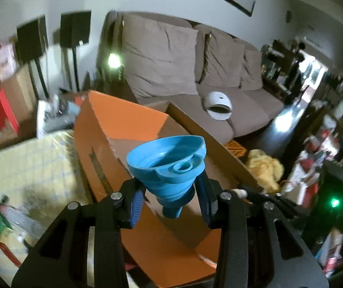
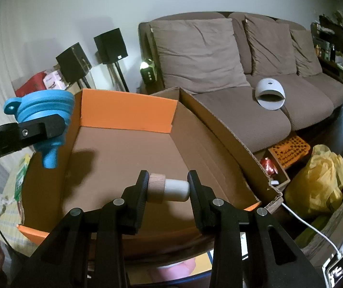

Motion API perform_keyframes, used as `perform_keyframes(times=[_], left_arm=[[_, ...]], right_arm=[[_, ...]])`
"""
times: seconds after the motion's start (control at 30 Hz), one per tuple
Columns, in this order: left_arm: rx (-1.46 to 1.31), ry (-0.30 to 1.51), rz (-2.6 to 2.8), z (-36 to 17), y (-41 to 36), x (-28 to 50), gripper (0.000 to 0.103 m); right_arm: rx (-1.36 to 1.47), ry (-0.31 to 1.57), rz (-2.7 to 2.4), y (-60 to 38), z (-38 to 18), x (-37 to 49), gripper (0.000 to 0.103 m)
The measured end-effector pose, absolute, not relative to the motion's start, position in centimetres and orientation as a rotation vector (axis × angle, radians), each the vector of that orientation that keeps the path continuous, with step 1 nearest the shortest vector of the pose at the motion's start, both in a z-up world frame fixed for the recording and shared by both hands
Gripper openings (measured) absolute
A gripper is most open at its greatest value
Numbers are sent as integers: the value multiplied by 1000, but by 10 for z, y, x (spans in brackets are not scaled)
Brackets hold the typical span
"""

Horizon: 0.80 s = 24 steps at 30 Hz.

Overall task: Organize objects
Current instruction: 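Reposition both grippers over the orange box, keeping funnel and cap held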

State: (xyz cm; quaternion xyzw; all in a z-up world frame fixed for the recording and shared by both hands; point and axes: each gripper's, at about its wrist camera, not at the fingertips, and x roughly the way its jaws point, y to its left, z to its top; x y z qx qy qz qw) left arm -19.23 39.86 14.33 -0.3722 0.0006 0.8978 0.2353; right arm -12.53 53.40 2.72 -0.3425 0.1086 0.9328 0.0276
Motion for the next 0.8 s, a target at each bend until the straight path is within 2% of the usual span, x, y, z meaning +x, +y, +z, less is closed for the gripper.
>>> perform_keyframes(times=[0.4, 0.8], left_arm=[[-837, 354, 2622, 151, 408, -162, 36], [-830, 390, 2639, 155, 399, -162, 36]], right_arm=[[-1060, 332, 2880, 533, 26, -127, 33], [-1067, 340, 2886, 531, 28, -127, 33]])
